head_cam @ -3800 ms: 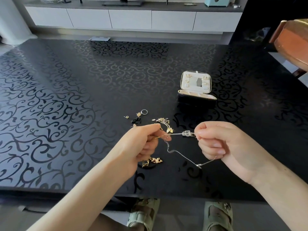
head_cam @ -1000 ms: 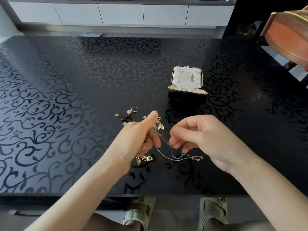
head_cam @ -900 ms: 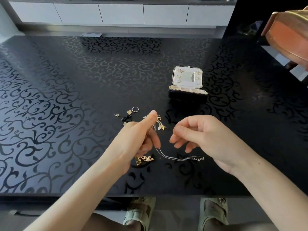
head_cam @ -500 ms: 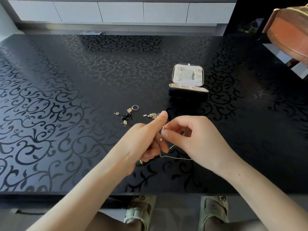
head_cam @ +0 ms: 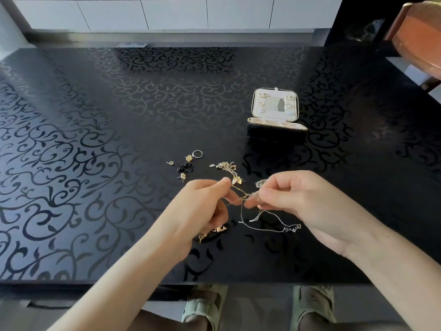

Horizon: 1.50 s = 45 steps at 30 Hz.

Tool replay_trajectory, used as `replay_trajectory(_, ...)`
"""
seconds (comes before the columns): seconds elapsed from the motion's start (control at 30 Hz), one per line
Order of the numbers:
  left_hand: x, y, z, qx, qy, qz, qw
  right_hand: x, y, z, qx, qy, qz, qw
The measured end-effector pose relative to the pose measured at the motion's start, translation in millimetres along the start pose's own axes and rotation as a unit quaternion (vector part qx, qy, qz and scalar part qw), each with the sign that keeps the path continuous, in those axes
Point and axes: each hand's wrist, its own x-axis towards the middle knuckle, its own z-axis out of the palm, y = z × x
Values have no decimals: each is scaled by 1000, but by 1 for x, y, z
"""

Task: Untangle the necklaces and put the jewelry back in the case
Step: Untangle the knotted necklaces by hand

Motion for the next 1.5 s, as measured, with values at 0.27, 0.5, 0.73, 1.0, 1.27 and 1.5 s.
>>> replay_trajectory(0.27,-1,-2,-7,-130,-65,-15,989,4,3,3,91,-67,58,992)
replay_trajectory(0.5,-1,1,-7,-138,-63,-23,988,8,-3,3,3,-66,19,998)
replay_trajectory(0.73,6,7,-6,-114,-33,-33,992,10,-11,3,-19,-21,-5,1000)
replay_trajectory(1.0,17,15,-21,-97,18,-34,995,17,-15,-5,6,33,5,999)
replay_trajectory(1.27,20,11,-33,-109,36,-53,992,24,-13,-16,103,34,-22,994)
replay_trajectory(1.5,27,9,-37,-118,18,-90,989,23,-17,-8,172,-3,12,985)
